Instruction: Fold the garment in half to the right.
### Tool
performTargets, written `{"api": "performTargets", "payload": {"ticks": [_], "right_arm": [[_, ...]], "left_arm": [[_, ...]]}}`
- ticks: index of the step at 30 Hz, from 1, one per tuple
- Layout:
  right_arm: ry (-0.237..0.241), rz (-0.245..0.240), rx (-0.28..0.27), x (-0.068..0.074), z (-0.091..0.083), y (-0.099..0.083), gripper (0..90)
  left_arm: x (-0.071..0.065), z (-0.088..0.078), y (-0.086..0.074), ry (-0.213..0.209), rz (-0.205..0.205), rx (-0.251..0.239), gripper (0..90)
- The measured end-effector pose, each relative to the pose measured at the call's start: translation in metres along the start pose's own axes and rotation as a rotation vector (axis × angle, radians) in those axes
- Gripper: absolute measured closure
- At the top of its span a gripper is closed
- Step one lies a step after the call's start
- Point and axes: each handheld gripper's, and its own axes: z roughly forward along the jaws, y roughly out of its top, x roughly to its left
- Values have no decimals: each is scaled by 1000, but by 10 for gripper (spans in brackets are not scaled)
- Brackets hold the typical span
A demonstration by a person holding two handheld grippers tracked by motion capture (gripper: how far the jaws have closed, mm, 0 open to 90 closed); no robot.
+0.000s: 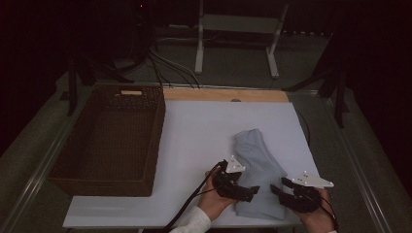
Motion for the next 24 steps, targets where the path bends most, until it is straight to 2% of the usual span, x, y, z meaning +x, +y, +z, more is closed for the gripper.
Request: {"api": "performTargets", "payload": {"ticks": [6, 10, 14, 19, 20, 24], "right_arm": [[-22, -10, 20, 0, 2, -3, 504], [-26, -7, 24, -1, 2, -4, 508], [-28, -6, 30, -2, 3, -5, 509], [-29, -4, 31, -2, 4, -5, 508], [-30, -6, 32, -2, 4, -5, 507], [-31, -5, 34, -2, 4, -6, 507]], "left_arm": [[4, -1, -8, 21, -8, 26, 151], [4, 3, -15, 32, -12, 63, 155], [2, 7, -20, 36, 5, 97, 159], [-1, 11, -23, 31, 10, 118, 164], [-2, 13, -25, 29, 12, 136, 169], [-3, 15, -27, 27, 8, 146, 188]]}}
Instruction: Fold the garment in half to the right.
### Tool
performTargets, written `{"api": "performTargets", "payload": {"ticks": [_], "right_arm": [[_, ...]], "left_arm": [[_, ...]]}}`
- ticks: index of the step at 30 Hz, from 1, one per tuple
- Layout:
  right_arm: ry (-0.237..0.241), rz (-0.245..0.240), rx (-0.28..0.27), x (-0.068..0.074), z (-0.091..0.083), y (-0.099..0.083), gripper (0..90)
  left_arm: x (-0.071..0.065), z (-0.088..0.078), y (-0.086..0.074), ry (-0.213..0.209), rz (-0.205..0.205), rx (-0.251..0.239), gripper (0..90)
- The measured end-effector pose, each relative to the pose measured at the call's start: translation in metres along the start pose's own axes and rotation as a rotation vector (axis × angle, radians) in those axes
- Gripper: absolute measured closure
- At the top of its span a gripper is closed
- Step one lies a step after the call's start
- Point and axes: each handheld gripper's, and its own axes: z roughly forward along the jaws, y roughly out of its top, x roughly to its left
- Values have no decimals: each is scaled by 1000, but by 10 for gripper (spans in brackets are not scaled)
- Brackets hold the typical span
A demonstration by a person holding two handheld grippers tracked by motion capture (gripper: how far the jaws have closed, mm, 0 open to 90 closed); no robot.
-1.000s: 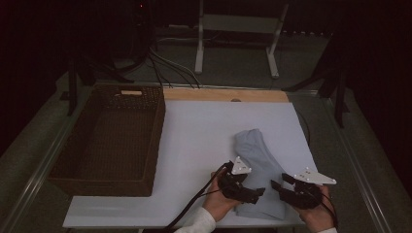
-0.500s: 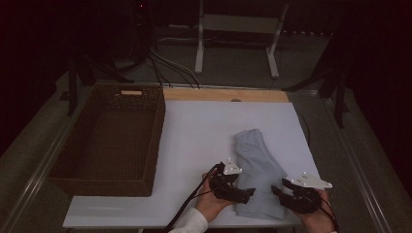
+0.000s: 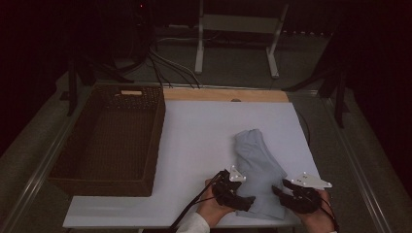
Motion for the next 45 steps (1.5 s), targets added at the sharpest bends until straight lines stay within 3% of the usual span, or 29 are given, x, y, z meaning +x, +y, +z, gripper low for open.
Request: {"api": "performTargets", "payload": {"ticks": [10, 19, 24, 34, 45], "right_arm": [[6, -10, 13, 4, 3, 0, 513], [6, -12, 19, 5, 5, 0, 518], [6, -12, 20, 6, 7, 0, 523], [-8, 6, 18, 7, 14, 4, 529], [-14, 9, 12, 8, 28, 17, 528]], "left_arm": [[-1, 1, 0, -19, 11, 46, 391], [-1, -3, 4, -19, 20, 33, 562], [1, -5, 6, -29, 23, 23, 700], [2, -7, 11, -3, 31, 8, 749], [14, -11, 16, 47, 5, -5, 758]]}}
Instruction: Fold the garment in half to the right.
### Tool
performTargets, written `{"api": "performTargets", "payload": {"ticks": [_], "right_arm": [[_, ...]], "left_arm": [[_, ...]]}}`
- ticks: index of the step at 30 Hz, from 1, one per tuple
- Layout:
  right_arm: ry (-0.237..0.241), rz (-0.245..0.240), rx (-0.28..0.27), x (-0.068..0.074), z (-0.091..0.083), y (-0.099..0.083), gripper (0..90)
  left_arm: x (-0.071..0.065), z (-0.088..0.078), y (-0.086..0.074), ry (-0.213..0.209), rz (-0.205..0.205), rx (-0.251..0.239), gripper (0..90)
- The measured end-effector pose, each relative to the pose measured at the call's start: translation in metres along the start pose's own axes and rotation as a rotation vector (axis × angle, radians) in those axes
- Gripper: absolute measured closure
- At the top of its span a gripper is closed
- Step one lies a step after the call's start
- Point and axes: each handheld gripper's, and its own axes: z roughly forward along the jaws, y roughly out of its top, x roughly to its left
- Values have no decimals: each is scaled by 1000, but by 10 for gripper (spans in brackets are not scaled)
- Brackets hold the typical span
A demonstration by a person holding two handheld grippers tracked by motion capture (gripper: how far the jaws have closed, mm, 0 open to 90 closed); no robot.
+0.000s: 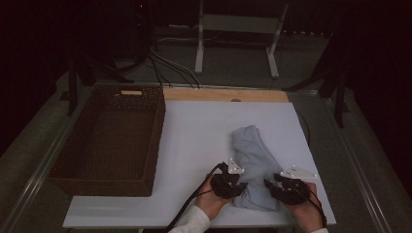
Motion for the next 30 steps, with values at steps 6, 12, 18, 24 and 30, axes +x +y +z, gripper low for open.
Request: {"api": "performTargets", "payload": {"ticks": [6, 12, 18, 24, 30], "right_arm": [[-8, -8, -2, 3, 10, 10, 528], [-8, -13, -6, 5, 20, 20, 526], [1, -27, -12, 10, 32, 32, 527], [20, -46, -15, 19, 43, 43, 529], [24, -53, -18, 24, 49, 48, 535]], "left_arm": [[10, -1, 1, 27, -27, -11, 758], [17, -5, 2, 63, -37, -22, 758], [24, -13, -1, 93, -60, -39, 758], [32, -22, -7, 113, -89, -48, 757], [31, -26, -12, 105, -106, -53, 753]]}}
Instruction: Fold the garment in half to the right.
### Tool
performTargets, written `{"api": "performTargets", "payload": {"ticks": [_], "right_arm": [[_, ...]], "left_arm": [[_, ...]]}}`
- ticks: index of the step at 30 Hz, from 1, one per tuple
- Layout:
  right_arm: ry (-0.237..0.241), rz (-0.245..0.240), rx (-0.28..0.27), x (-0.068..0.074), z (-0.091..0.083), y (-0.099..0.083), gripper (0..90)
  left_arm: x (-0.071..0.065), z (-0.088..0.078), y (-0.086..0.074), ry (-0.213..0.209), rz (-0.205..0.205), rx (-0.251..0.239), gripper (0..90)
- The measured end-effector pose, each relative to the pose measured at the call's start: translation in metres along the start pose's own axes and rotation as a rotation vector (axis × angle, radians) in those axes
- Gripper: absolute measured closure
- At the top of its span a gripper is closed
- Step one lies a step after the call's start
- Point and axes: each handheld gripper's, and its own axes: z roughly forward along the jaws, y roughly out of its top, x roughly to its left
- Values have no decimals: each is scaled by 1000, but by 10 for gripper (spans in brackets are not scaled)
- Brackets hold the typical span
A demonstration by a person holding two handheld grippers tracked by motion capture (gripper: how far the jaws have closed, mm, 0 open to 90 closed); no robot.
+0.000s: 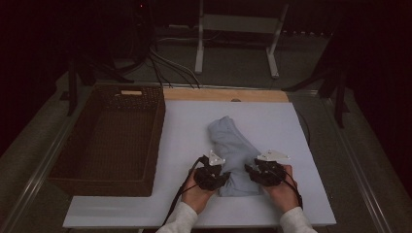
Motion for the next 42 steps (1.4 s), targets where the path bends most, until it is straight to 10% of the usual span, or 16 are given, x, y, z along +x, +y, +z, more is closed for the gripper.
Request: {"api": "performTargets", "payload": {"ticks": [14, 42], "right_arm": [[-16, 23, -7, -4, 1, 1, 538], [41, 86, 18, 3, -34, -25, 419]], "left_arm": [[-2, -4, -11, -87, -26, 15, 559], [4, -10, -5, -89, -46, -30, 361]]}}
